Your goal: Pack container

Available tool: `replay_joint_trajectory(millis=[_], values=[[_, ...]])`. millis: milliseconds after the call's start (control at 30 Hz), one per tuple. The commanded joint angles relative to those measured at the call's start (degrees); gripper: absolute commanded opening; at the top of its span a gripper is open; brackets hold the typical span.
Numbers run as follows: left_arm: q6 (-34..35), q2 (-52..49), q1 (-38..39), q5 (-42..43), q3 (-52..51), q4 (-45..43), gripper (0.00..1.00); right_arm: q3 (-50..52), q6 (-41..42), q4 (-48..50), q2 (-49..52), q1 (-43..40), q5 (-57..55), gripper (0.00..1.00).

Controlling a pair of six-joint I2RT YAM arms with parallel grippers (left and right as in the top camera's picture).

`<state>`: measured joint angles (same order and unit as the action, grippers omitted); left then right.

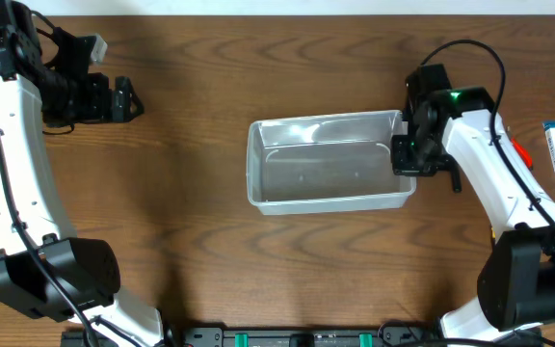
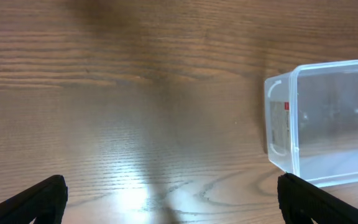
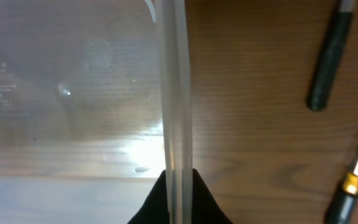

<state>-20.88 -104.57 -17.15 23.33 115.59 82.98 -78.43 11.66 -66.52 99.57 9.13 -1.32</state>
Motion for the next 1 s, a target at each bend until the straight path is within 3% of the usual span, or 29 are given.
replay_joint_trajectory(millis=[0,967], values=[[-0.7,0.2,-0.2,-0.5,-0.2,0.4,0.98,2.1,-0.3,1.1,-1.3,0.0,2.9,0.03],[-0.7,0.2,-0.2,-0.5,-0.2,1.0,0.98,5.1,5.7,6.5,-1.3,-0.1,3.2,0.04]])
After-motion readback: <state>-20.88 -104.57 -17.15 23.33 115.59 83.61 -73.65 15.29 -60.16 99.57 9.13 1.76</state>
